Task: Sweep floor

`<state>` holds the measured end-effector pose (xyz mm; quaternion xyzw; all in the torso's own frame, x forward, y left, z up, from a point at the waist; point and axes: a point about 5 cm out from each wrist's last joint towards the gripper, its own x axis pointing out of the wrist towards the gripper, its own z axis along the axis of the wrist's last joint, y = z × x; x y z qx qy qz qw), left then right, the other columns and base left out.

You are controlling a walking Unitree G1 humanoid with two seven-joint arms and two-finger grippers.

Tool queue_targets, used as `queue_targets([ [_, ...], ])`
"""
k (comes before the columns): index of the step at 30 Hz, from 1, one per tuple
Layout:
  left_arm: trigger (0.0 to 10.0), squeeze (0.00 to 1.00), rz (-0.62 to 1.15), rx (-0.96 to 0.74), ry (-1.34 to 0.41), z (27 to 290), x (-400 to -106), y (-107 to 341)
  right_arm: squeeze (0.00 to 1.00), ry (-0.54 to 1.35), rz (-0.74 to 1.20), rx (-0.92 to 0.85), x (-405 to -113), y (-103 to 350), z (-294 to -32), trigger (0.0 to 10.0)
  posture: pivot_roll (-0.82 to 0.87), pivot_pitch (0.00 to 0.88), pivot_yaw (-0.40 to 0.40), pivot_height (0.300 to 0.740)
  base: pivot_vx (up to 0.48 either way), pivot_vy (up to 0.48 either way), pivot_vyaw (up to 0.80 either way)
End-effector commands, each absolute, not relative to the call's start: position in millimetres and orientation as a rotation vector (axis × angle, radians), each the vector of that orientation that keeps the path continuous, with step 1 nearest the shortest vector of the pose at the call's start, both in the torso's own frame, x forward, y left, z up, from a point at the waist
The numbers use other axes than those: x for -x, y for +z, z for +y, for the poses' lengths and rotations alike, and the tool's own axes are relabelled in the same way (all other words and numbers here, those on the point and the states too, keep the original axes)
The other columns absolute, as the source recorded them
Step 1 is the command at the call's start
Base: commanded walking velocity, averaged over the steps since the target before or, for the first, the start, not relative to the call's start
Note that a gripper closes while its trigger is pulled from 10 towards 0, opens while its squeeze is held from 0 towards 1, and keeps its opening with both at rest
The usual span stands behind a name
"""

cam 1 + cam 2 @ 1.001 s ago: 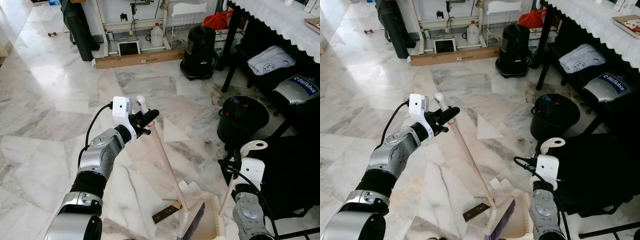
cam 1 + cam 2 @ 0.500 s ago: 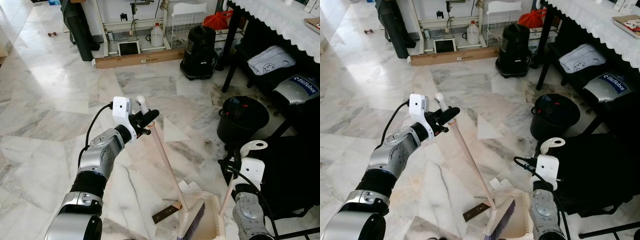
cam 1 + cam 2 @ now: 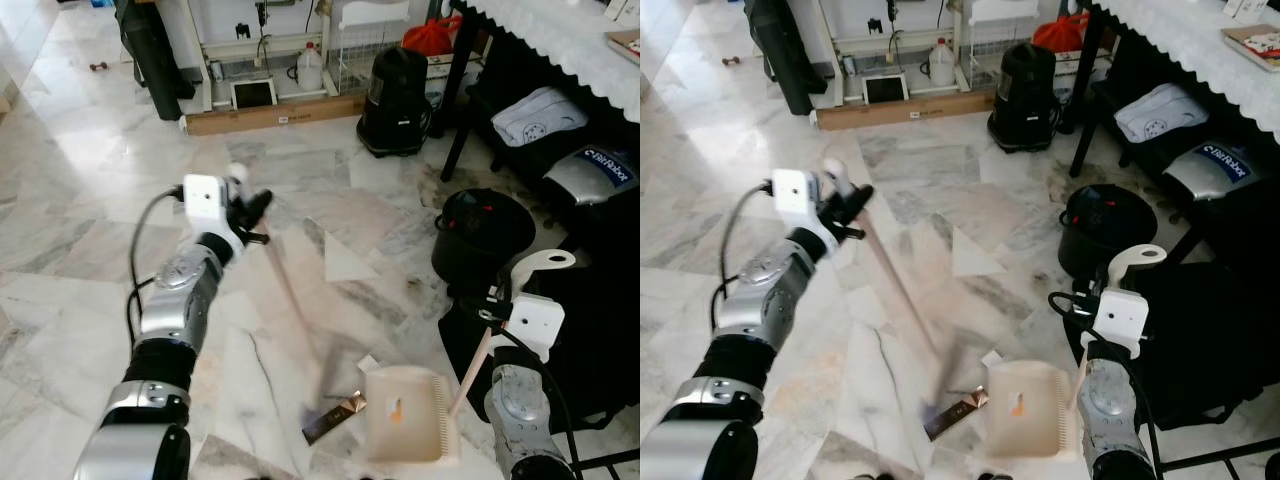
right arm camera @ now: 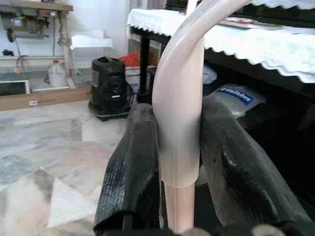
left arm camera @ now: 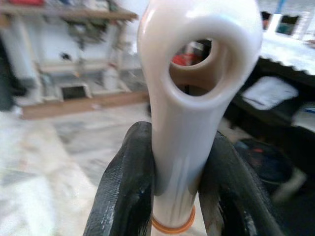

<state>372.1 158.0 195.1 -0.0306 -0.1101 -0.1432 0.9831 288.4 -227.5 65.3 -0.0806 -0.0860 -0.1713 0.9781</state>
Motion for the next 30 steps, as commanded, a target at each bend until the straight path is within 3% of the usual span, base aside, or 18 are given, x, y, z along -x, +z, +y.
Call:
queue_targets([
  [1, 10.0, 0.0, -0.261, 0.067, -0.288, 154, -372, 201, 0.0, -0.348, -0.21, 0.148, -289, 71, -226, 10.0, 0.1, 0.129, 0.012, 0.74, 0.0, 0.0, 0.0],
  [13, 10.0, 0.0, -0.278, -0.073, -0.256, 157, -370, 190, 0.0, -0.348, -0.177, 0.148, -284, 64, -224, 10.0, 0.1, 0.134, 0.01, 0.74, 0.0, 0.0, 0.0],
  [30, 10.0, 0.0, -0.279, -0.136, -0.264, 159, -369, 186, 0.0, -0.334, -0.108, 0.167, -275, 48, -221, 10.0, 0.11, 0.139, 0.016, 0.74, 0.0, 0.0, 0.0],
])
